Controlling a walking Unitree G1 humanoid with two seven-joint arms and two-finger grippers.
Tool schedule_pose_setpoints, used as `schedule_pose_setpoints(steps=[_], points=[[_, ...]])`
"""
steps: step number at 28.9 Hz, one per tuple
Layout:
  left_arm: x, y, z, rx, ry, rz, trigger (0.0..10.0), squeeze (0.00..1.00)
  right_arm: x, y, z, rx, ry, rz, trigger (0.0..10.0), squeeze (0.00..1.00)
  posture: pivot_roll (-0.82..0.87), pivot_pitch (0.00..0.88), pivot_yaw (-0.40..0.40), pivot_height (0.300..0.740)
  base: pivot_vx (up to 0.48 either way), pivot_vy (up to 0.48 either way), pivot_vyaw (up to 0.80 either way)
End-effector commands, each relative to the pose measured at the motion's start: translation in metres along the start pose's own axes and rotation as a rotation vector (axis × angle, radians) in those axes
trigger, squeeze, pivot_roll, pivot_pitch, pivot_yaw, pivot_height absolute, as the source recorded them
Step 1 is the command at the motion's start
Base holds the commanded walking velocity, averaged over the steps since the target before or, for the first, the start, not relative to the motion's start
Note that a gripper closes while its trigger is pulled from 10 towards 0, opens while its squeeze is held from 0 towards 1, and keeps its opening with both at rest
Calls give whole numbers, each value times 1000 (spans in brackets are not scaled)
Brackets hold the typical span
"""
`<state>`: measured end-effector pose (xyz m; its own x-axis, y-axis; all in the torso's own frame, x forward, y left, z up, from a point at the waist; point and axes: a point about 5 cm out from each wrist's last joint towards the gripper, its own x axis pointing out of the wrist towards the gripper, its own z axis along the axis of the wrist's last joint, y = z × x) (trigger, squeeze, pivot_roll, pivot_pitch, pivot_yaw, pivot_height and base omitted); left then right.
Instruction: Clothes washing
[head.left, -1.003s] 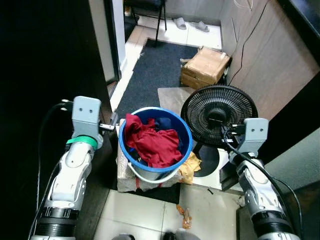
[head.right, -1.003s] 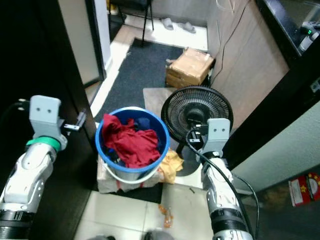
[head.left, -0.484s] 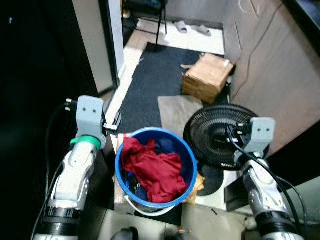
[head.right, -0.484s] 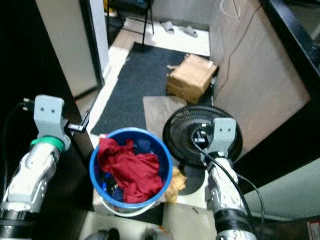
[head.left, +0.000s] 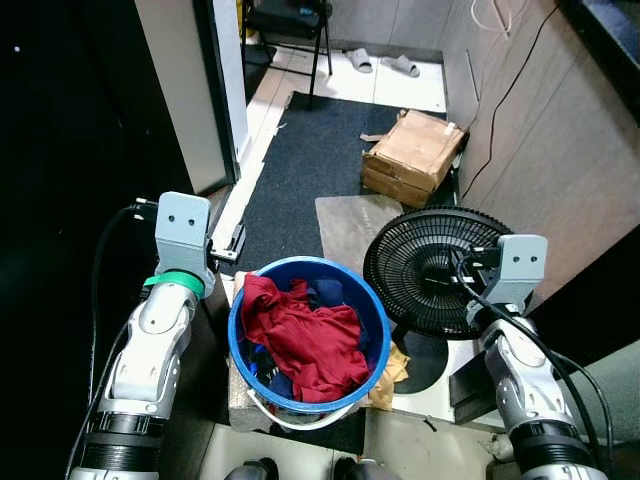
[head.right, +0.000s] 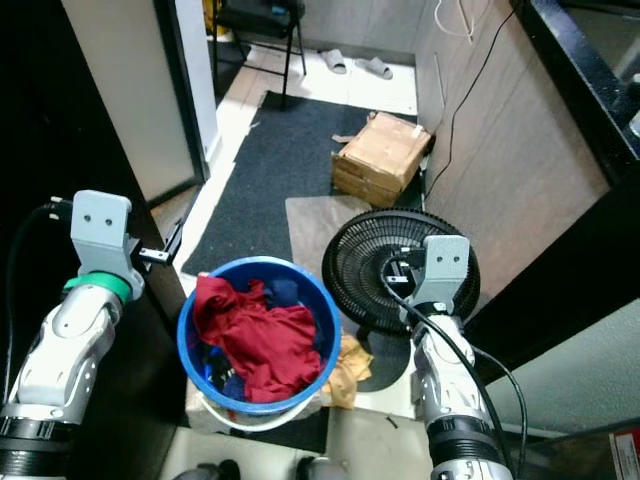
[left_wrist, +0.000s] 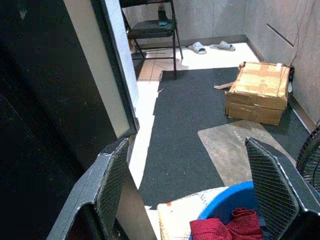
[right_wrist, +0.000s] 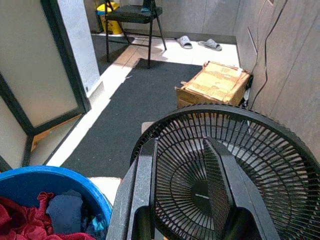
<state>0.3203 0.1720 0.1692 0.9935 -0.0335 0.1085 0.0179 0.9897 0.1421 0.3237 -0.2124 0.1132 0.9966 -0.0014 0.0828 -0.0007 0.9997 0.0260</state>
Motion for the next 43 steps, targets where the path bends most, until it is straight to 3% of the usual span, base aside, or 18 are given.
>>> schedule_pose_setpoints(steps=[1,43], points=[[-1,-1,-8,7,34,3,10000,0,0,-3,1,-13,-2,-12,10000,0,-24,92,15,740,0,0,0],[0,0,-6,7,26,1,10000,0,1,-4,4,-9,-17,-7,10000,0,-22,87,12,635,0,0,0]])
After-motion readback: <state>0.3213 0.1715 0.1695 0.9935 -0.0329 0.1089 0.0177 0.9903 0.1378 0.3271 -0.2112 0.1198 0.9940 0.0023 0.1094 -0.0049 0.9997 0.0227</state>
